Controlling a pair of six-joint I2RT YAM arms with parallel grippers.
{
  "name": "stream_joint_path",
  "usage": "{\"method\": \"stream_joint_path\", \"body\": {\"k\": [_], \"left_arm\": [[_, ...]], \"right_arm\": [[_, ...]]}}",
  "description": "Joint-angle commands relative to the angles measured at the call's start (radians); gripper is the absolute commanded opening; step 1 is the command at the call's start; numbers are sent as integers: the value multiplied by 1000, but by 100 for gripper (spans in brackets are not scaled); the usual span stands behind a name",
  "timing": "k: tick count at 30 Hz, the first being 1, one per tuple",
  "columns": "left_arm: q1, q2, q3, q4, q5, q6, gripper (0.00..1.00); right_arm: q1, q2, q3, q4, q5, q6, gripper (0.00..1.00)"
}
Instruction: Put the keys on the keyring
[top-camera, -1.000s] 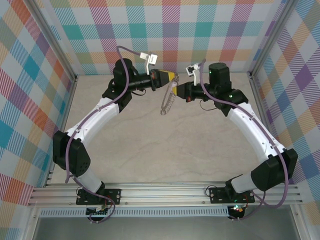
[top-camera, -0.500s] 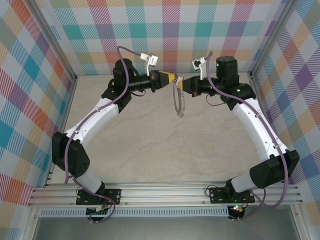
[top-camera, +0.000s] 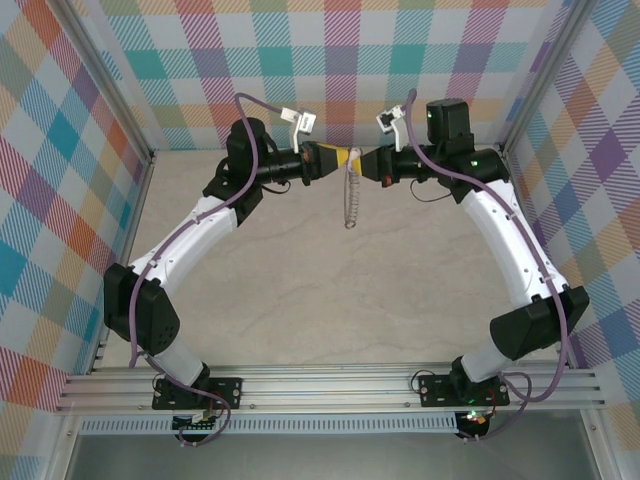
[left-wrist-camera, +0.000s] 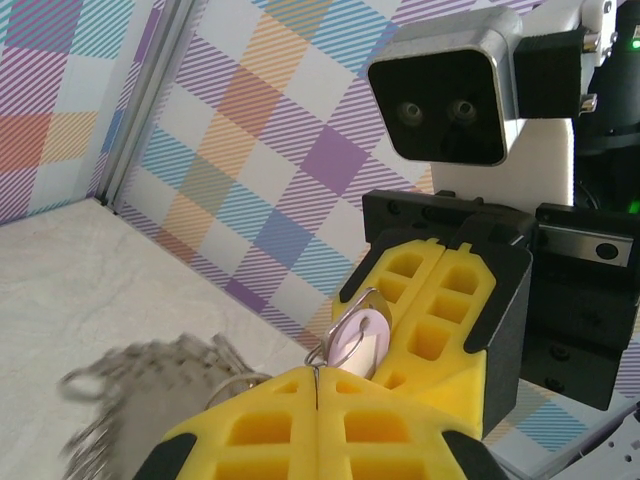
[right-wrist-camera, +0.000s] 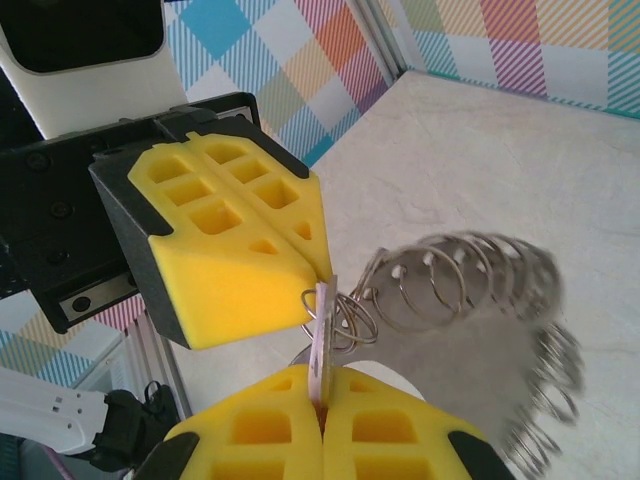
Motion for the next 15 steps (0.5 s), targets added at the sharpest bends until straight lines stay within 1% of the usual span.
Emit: {"method": "stream_joint_path", "body": {"k": [1, 4, 8, 15], "left_arm": [[-3, -49, -9, 36, 31, 11, 0], [-3, -51, -12, 40, 28, 9, 0], [-3, -53, -10, 41, 25, 5, 0], [-3, -49, -6, 49, 24, -4, 0]], "right_arm": [[-10, 16, 48, -50, 19, -57, 0], [-11, 10, 31, -56, 35, -61, 0], [-13, -27, -39, -24, 34, -46, 0], [-12, -71, -127, 41, -2, -4, 0]]}}
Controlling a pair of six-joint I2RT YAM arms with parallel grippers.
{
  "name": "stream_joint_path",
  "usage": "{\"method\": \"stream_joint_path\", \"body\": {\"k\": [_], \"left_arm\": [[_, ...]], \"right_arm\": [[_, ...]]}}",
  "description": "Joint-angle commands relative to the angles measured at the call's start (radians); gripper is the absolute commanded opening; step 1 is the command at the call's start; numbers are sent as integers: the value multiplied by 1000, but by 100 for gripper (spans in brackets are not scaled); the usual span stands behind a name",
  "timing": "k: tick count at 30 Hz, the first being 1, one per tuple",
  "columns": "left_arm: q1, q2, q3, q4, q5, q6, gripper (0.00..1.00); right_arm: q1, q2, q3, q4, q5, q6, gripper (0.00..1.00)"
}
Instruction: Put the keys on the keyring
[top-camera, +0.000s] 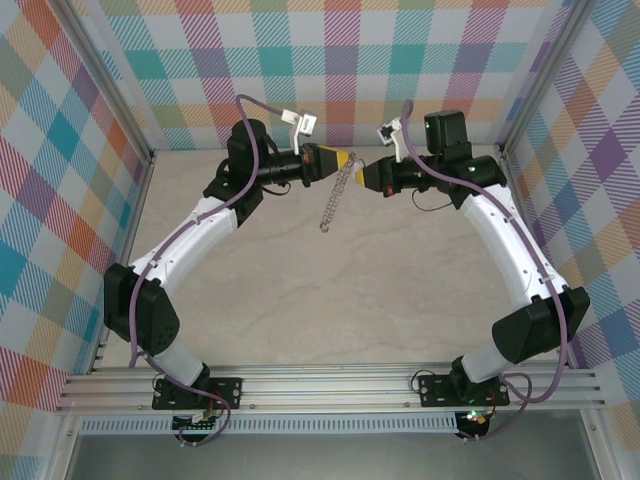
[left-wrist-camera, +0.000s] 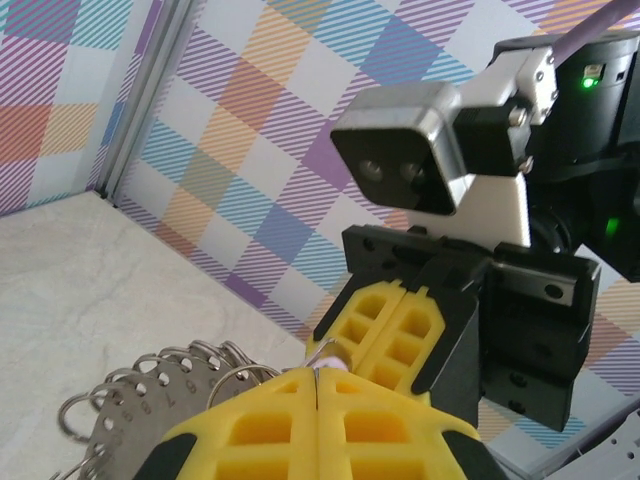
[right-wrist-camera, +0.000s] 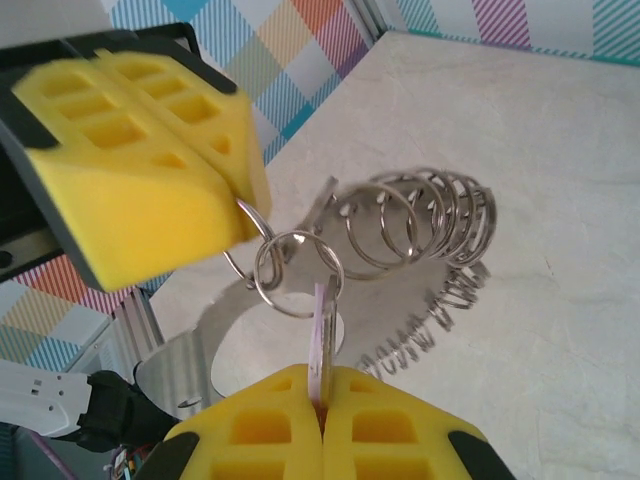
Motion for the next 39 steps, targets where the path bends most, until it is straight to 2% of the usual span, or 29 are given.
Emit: {"method": "stream_joint_path", "body": {"k": [1, 8, 19, 39], "left_arm": [[-3, -47, 4, 52, 24, -4, 0], [-3, -46, 5, 54, 26, -6, 0], [-2, -45, 4, 63, 27, -15, 0], [-2, -44, 4, 67, 27, -21, 0]], "right_arm": [[-7, -39, -19, 49, -24, 18, 0], [-7, -19, 17, 50, -51, 25, 0], [-7, 9, 109, 6, -25, 2, 0], [-7, -27, -11, 59, -54, 34, 0]]}}
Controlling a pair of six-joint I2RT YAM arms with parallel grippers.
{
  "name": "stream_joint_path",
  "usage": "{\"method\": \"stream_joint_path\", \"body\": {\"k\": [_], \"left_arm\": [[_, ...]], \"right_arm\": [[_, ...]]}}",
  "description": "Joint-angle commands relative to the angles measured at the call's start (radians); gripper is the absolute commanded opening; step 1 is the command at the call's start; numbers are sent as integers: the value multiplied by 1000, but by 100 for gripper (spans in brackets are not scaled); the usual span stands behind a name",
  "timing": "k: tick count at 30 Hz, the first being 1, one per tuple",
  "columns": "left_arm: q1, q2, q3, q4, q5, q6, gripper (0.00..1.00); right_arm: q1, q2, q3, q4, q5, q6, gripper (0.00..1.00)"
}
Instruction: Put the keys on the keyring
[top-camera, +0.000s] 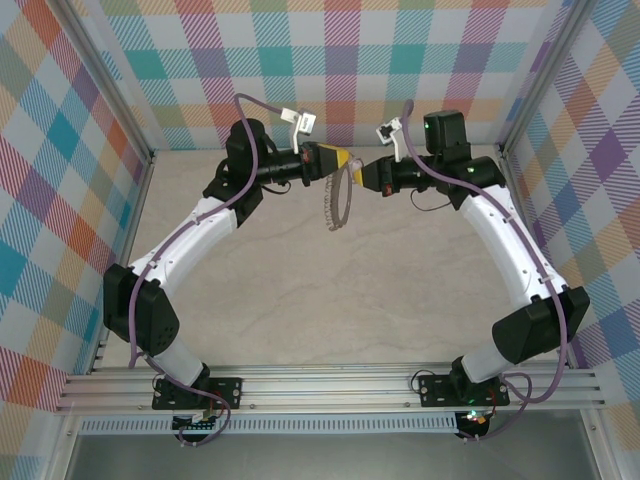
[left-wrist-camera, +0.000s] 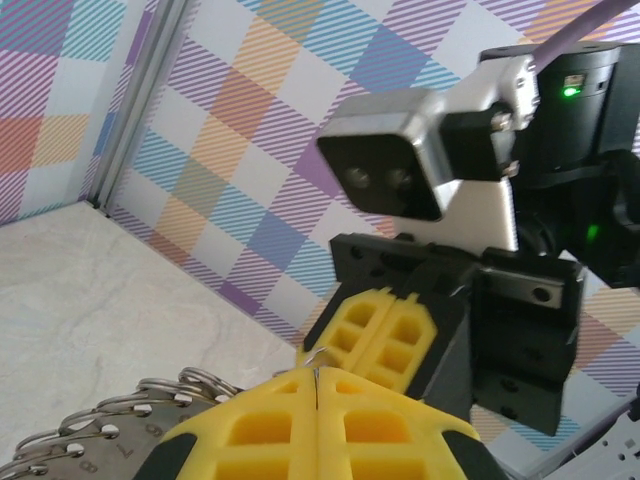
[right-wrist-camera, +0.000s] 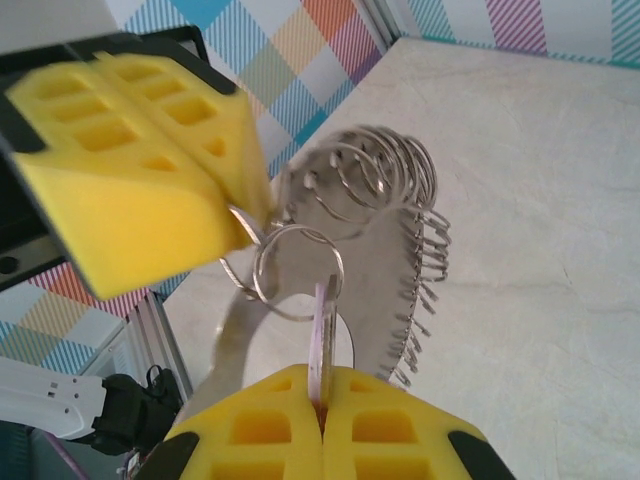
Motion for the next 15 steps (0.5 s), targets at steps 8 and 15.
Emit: {"method": "stream_joint_path", "body": {"k": [8, 15], "left_arm": [[-3, -37, 5, 43, 20, -7, 0], [-3, -37, 1, 40, 23, -6, 0]], "right_arm": [[-6, -16, 15, 26, -22, 2, 0], [-8, 6, 94, -23, 4, -26, 0]]}}
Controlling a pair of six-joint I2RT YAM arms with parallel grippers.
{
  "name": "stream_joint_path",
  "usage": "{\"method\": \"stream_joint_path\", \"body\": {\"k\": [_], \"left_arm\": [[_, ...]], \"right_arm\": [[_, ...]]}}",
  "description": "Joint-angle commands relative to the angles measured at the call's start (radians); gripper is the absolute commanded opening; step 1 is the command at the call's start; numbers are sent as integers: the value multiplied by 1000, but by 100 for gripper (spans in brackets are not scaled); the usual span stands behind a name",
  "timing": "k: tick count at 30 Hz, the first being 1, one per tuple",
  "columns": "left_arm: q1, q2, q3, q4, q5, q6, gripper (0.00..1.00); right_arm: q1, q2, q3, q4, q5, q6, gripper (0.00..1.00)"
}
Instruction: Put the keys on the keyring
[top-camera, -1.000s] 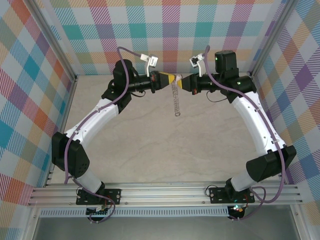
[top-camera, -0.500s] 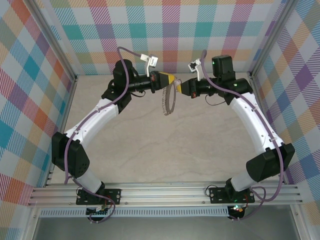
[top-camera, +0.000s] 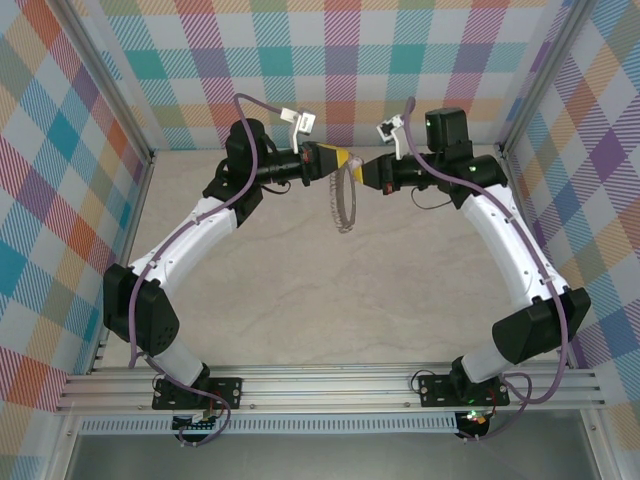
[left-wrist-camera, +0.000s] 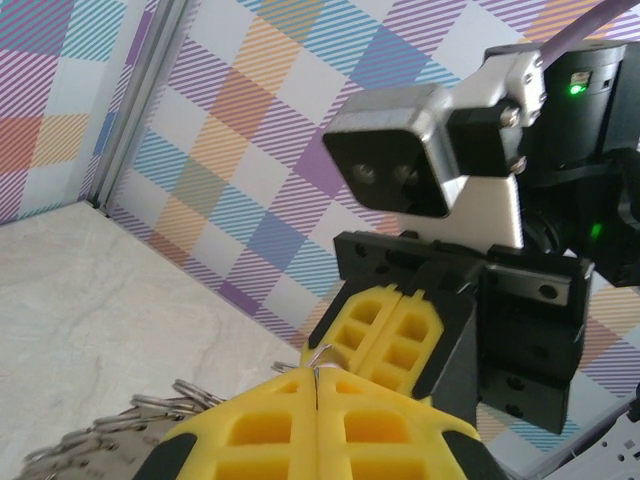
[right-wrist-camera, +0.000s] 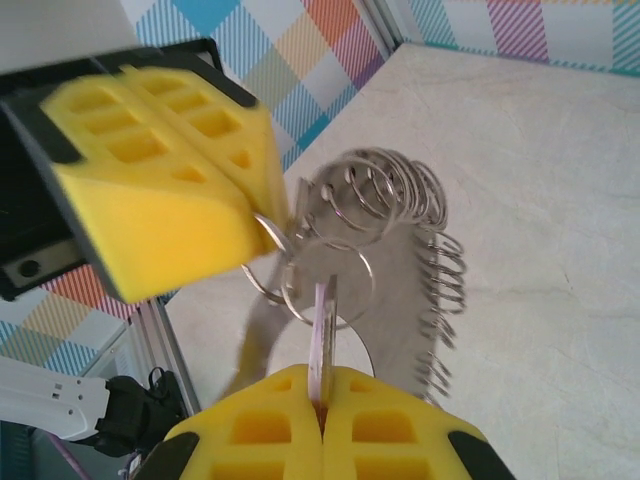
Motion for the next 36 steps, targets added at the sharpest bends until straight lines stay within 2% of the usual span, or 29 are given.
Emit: {"method": "stream_joint_path", "body": {"k": [1, 15, 19, 20, 22, 25, 35, 36], "left_arm": [[-3, -37, -1, 40, 23, -5, 0], [-2, -39, 0, 24, 51, 3, 0], [-2, -35, 4, -14, 20, 17, 0], [-2, -35, 3, -23, 5, 18, 2], [0, -37, -1, -45, -41, 23, 20], [18, -43, -8, -70, -107, 21, 37], [130, -111, -158, -45, -266, -48, 71], [143, -124, -182, -41, -275, -54, 79]], "right_arm": [[-8, 10, 66, -21, 3, -26, 0], [-9, 47, 120, -33, -11, -23, 0], [-9, 67, 140, -50, -8, -21, 0], [-10, 76, 150, -59, -6, -23, 0], [-11, 102, 174, -92, 1, -26, 0], [-10, 139, 198, -124, 13, -26, 0], [-16, 258, 199, -115, 19, -14, 0], [-16, 274, 200, -111, 17, -13, 0]]}}
